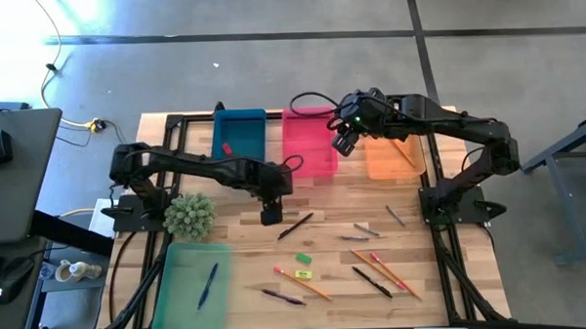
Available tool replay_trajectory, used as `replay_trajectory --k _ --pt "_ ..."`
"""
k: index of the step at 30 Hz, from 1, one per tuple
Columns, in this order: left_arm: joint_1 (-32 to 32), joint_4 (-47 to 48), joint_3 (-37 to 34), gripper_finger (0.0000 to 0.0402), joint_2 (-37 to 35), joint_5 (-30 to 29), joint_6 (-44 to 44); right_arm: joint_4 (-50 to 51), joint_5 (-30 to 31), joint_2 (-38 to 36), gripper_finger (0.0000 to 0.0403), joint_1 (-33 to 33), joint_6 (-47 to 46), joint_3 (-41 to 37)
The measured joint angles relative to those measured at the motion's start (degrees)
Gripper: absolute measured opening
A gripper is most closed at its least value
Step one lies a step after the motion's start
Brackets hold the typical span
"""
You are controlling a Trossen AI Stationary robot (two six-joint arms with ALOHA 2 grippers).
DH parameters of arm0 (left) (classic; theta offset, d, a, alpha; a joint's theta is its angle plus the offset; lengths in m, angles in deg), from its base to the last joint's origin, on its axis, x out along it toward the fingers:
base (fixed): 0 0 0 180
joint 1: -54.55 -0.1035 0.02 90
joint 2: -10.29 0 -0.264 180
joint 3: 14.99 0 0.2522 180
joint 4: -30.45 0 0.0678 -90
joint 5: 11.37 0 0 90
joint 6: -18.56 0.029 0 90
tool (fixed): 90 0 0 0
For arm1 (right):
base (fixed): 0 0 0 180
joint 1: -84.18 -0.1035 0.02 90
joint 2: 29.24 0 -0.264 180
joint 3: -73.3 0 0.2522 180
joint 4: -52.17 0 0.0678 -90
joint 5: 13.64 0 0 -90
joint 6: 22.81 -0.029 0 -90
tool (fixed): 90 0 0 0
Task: Sort crayons/erasers/pens/pencils in bins
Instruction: Put the gray crayon into the pink bin
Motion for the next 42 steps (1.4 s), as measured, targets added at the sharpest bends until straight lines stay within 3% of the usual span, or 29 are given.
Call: replay_trajectory --k 18,31,42 --pt "2.1 -0.5 4.3 0.023 12.0 -1.3 -0.1 2.7 -0.2 0.0 0.0183 2.0 -0.4 0.0" --pt "2.1 -1.6 4.3 0.0161 13.8 -2.1 0.8 7.4 0.0 -1.9 0.0183 2.0 -0.6 0.0" --pt "2.1 -1.6 4.4 0.0151 15.1 -2.5 1.4 8.8 0.0 -8.0 0.0183 2.1 -1.4 0.0"
